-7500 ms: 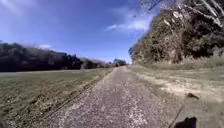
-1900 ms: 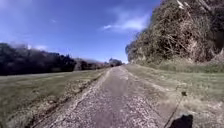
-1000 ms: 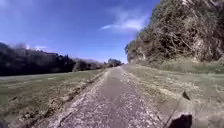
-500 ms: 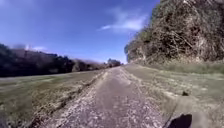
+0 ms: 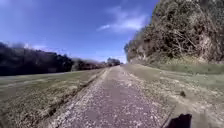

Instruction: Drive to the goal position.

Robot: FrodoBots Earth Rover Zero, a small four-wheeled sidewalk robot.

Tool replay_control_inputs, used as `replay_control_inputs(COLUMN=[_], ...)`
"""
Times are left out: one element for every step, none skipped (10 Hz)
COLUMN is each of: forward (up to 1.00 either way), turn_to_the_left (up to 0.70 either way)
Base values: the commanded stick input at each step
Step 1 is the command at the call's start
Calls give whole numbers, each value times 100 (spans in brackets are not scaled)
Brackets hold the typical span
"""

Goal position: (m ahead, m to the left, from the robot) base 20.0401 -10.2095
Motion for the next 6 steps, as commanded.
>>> replay_control_inputs(forward=[50,50,50,50,50,50], turn_to_the_left=[0,0,0,0,0,0])
